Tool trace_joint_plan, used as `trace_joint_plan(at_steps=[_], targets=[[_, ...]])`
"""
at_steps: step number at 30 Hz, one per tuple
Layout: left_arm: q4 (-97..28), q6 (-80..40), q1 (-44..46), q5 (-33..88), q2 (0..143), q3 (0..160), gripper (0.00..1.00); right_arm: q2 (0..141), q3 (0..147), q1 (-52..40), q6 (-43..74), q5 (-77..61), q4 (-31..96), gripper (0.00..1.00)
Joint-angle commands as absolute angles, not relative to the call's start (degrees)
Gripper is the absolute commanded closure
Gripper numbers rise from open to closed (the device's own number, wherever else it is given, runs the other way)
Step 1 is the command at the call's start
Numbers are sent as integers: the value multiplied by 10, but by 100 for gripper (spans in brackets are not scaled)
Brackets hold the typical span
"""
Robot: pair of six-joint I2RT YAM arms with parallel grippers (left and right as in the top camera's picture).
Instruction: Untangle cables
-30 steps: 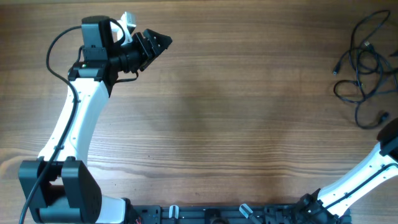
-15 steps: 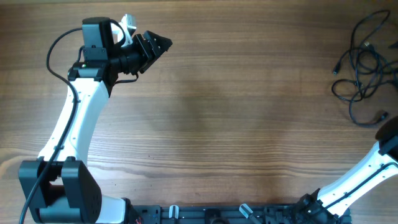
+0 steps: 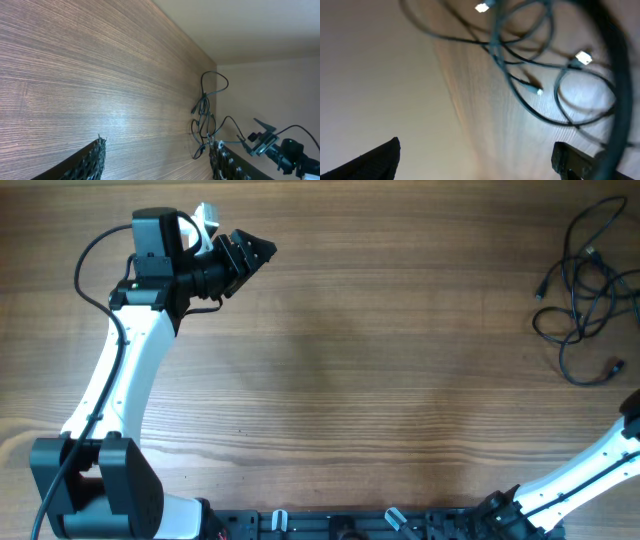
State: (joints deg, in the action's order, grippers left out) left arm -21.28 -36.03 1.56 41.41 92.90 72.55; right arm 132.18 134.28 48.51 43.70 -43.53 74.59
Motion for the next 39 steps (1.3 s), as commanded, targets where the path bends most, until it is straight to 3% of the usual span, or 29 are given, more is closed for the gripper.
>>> trace_joint_plan(at_steps=[1, 4, 8, 14, 17, 21, 27, 33, 39], targets=[[-213, -347, 18, 408, 926, 726, 31, 1325, 1354, 482, 289, -452, 762, 0], [-213, -347, 18, 408, 926, 727, 31, 1316, 1371, 485, 289, -377, 794, 1], [-212, -347, 18, 408, 926, 727, 31, 1284, 1392, 479, 326, -110, 837, 0], [-206, -347, 18, 404, 926, 727, 31, 1241, 1392, 478, 335, -4, 845, 0], [-206, -347, 18, 404, 926, 727, 31, 1237, 1392, 477, 309, -41, 835, 0], [-206, -347, 18, 404, 926, 727, 31, 1237, 1392, 471, 181, -221, 805, 0], [-206, -347, 18, 404, 926, 726, 31, 1239, 1392, 438, 261, -7, 864, 0], [-199, -314, 28, 404, 926, 727, 27, 1233, 1392, 389, 163, -159, 861, 9], [-185, -269, 33, 383, 907, 727, 24, 1191, 1392, 284, 89, -183, 848, 10]])
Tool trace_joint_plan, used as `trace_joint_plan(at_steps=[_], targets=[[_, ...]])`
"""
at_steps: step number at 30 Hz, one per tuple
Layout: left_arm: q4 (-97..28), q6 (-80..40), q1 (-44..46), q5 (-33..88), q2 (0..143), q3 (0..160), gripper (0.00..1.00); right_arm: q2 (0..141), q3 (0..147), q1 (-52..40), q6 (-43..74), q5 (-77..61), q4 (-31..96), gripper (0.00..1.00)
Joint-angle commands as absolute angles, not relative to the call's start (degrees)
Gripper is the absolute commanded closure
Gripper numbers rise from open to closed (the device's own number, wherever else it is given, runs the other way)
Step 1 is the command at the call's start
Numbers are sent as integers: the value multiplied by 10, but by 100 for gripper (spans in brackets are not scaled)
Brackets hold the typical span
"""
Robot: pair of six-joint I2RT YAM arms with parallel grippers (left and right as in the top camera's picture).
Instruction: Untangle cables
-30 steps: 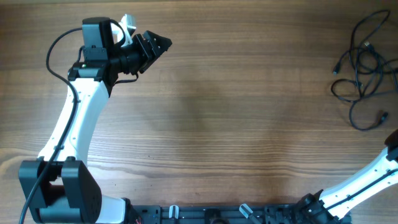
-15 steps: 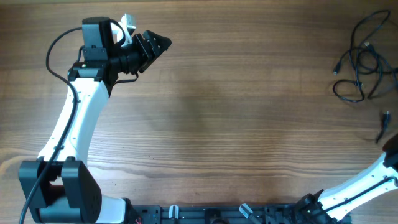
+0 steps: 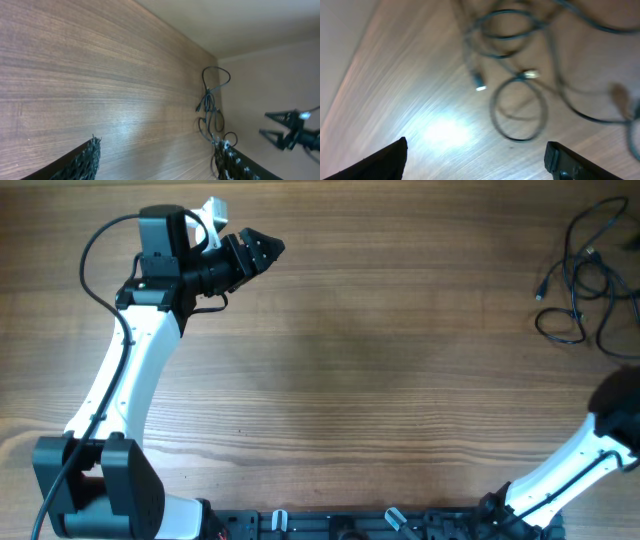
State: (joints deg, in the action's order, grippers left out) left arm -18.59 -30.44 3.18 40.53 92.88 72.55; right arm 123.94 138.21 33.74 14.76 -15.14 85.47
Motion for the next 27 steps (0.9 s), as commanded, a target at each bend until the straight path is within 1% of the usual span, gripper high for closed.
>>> trace_joint_plan(at_steps=[1, 5, 8, 11, 14, 16, 18, 19, 21, 22, 23, 25, 26, 27], targets=[[-188, -269, 33, 371, 901, 727, 24, 1180, 1392, 261, 80, -183, 846, 10], [-195, -239, 33, 343, 869, 727, 22, 1145, 1392, 186, 56, -182, 843, 9], [-233, -190, 33, 307, 835, 736, 20, 1123, 1392, 134, 39, -194, 849, 8], [-336, -154, 33, 235, 808, 781, 14, 1110, 1392, 93, 25, -194, 852, 9], [-450, -114, 33, 189, 802, 852, 11, 1097, 1392, 58, -35, -200, 854, 9], [-567, -83, 33, 152, 802, 938, 6, 1070, 1392, 40, -39, -197, 853, 12], [-607, -77, 33, 135, 802, 973, 2, 1053, 1392, 39, -39, -194, 852, 11], [-625, -77, 33, 127, 802, 990, 0, 1039, 1392, 39, -39, -193, 854, 6], [-631, -77, 33, 127, 792, 999, 0, 1015, 1392, 39, -39, -190, 868, 5], [-633, -77, 33, 127, 790, 999, 0, 1004, 1392, 39, -39, -183, 878, 6], [-634, -77, 33, 128, 788, 999, 0, 993, 1392, 39, -39, -175, 889, 10], [-639, -77, 33, 127, 788, 997, 0, 973, 1392, 39, -39, -162, 913, 20], [-639, -77, 33, 127, 788, 996, 0, 969, 1392, 39, -39, -159, 921, 23], [-639, -77, 33, 127, 789, 996, 0, 964, 1388, 39, -31, -149, 922, 31]])
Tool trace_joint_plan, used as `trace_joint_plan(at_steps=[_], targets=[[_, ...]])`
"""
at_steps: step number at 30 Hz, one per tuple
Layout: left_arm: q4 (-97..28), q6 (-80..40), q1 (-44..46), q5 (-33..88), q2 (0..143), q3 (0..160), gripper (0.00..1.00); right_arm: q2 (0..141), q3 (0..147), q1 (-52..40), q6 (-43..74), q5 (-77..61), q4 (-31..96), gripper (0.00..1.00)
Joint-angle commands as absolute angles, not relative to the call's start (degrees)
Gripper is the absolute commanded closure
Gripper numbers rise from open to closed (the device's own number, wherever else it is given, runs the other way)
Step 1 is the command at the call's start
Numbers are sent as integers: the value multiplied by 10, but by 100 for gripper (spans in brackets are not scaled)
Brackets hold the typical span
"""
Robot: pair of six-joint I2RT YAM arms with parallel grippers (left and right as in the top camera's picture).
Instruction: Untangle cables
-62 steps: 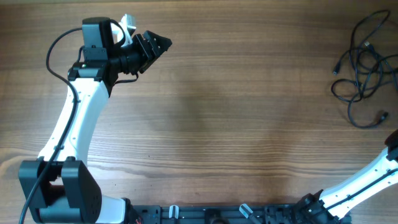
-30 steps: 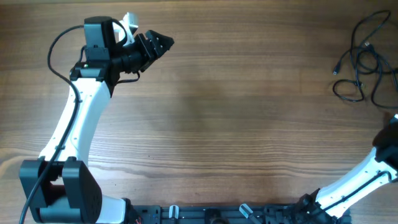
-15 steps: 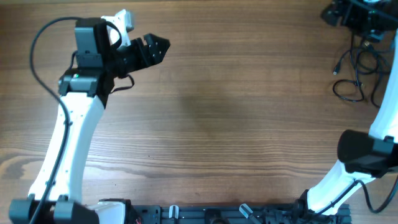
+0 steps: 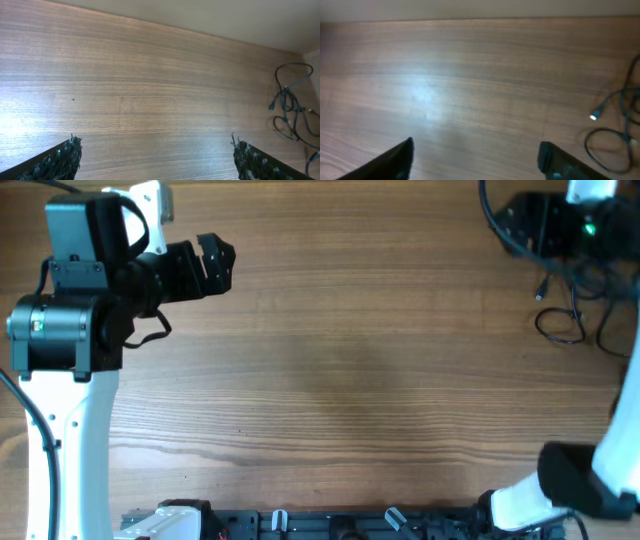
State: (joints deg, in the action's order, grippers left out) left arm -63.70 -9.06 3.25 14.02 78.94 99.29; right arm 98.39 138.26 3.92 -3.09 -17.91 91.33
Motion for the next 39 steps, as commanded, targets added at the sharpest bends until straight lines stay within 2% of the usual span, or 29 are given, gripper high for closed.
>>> trace_joint_plan(at_steps=[1, 6, 9, 10, 17, 26, 34, 39], targets=[[-639, -77, 33, 127, 789, 996, 0, 958, 1381, 40, -25, -144, 922, 33], [-639, -77, 33, 128, 789, 996, 0, 946, 1347, 40, -26, -151, 921, 37], [-639, -77, 33, 128, 789, 996, 0, 946, 1330, 40, -11, -150, 921, 30], [-639, -77, 33, 127, 789, 996, 0, 947, 1326, 40, 10, -150, 921, 0], [-639, -77, 33, 128, 789, 996, 0, 954, 1324, 40, 135, -149, 921, 0], [-639, -77, 33, 128, 789, 996, 0, 954, 1324, 40, 134, -148, 921, 0], [-639, -77, 33, 128, 789, 996, 0, 955, 1322, 26, -5, -140, 877, 0], [-639, -77, 33, 128, 789, 996, 0, 936, 1322, 23, -23, -137, 853, 0]])
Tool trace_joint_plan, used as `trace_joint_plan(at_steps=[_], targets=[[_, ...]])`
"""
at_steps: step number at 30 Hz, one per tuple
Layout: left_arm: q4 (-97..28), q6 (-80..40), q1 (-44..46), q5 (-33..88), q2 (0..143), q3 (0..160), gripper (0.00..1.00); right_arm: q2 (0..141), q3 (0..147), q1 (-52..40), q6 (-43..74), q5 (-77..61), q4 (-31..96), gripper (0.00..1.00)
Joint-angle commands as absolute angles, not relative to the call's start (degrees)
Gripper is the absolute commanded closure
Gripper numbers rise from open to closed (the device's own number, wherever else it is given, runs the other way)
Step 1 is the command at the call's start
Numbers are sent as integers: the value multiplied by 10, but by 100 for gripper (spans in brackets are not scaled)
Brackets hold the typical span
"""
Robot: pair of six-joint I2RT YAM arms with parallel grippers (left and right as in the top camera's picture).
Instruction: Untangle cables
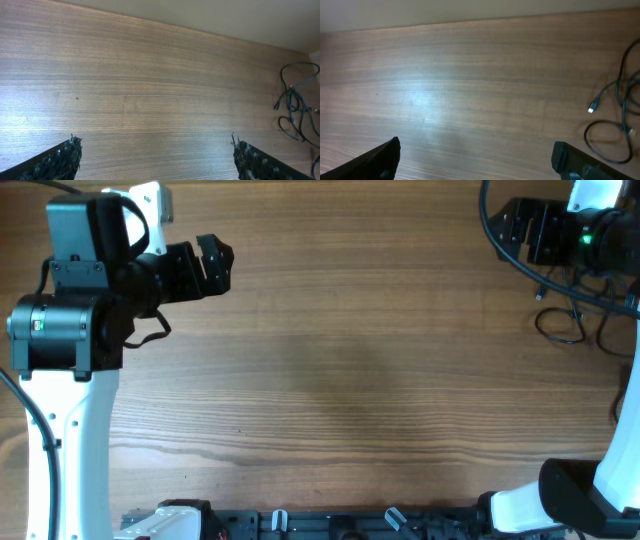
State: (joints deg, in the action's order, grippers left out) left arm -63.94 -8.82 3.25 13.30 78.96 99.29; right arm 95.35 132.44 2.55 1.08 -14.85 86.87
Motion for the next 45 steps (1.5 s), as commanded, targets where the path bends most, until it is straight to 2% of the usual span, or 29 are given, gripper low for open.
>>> trace_joint_plan(at_steps=[1, 3, 7, 9, 10, 21, 27, 35, 45], targets=[[-639, -77, 33, 128, 789, 996, 0, 930, 1316, 23, -38, -138, 834, 0], [-639, -77, 33, 128, 789, 996, 0, 912, 1293, 22, -53, -138, 799, 0], [-639, -77, 33, 127, 789, 996, 0, 831, 1140, 21, -60, -138, 674, 0], [-639, -77, 33, 128, 789, 996, 0, 779, 1041, 20, -59, -141, 601, 0], [-639, -77, 33, 128, 789, 996, 0, 724, 940, 20, -60, -142, 523, 0], [-639, -77, 33, 128, 788, 996, 0, 352, 364, 20, -58, -154, 81, 0], [-639, -77, 33, 128, 789, 996, 0, 196, 183, 20, -39, -155, -10, 0], [-639, -77, 33, 128, 789, 996, 0, 65, 25, 7, -28, -155, -103, 0], [-639, -77, 33, 128, 789, 996, 0, 1, 3, -25, -25, -150, -13, 0]])
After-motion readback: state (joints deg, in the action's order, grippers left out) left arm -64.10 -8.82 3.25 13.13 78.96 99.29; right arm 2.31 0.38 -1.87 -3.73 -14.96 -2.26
